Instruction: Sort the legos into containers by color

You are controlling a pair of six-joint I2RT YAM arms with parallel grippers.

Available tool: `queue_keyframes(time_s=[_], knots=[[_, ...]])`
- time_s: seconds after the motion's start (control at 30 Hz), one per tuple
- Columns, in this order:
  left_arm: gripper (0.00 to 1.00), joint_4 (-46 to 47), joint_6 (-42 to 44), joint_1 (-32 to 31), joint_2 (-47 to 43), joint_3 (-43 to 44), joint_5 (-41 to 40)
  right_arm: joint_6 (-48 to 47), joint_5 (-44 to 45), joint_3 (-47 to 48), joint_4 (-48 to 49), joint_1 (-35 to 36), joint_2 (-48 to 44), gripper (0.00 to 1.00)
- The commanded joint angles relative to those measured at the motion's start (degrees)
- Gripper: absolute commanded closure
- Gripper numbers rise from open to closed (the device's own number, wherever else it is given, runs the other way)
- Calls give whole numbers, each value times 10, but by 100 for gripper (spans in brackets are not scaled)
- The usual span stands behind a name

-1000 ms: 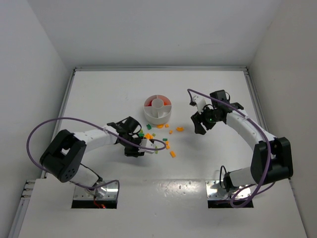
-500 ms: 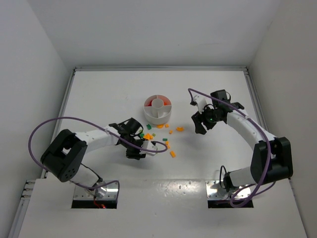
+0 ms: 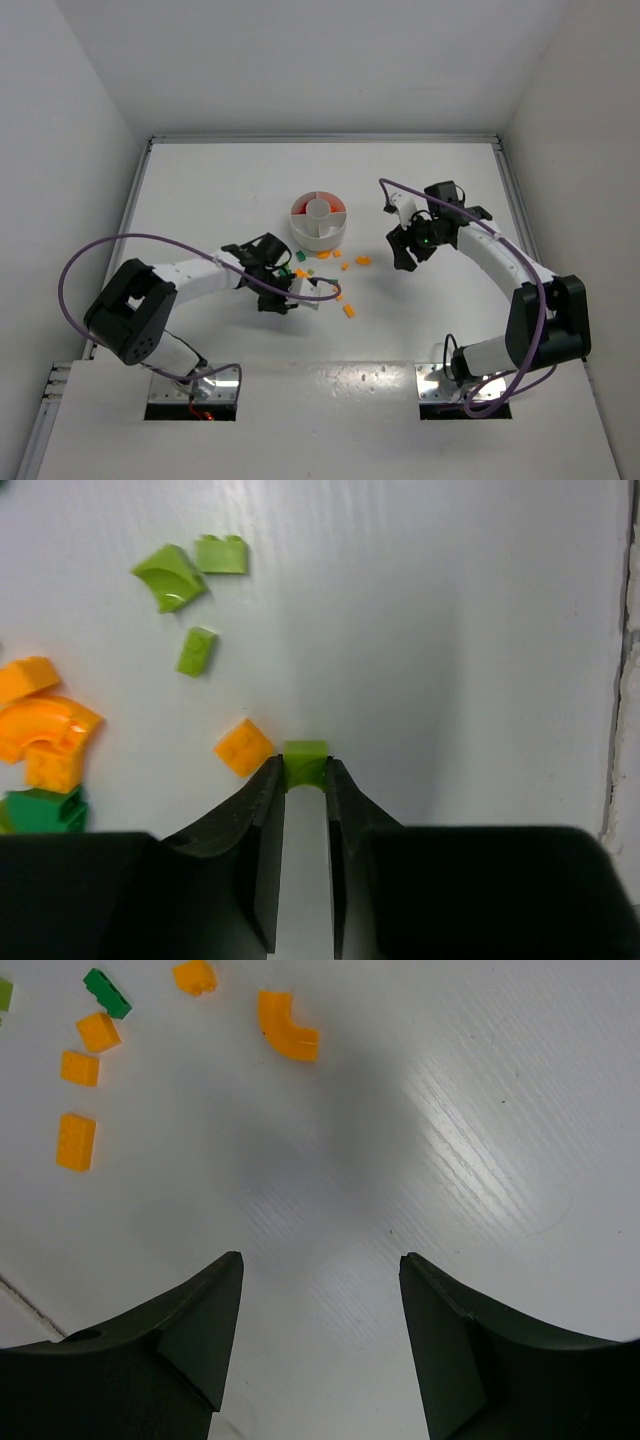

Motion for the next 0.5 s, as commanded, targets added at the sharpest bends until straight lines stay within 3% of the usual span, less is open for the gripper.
queue_keyframes(time_s=[0.0,0.2,0.47], knots=[[83,10,-46,11,-19,55,6,-8,-13,20,13,-2,-4,36],[83,54,-228,71,-15,203,50,-3,-18,14,18,-2,2,36],[83,73,-291,104,59,301,35,-3,-18,26,18,3,8,36]])
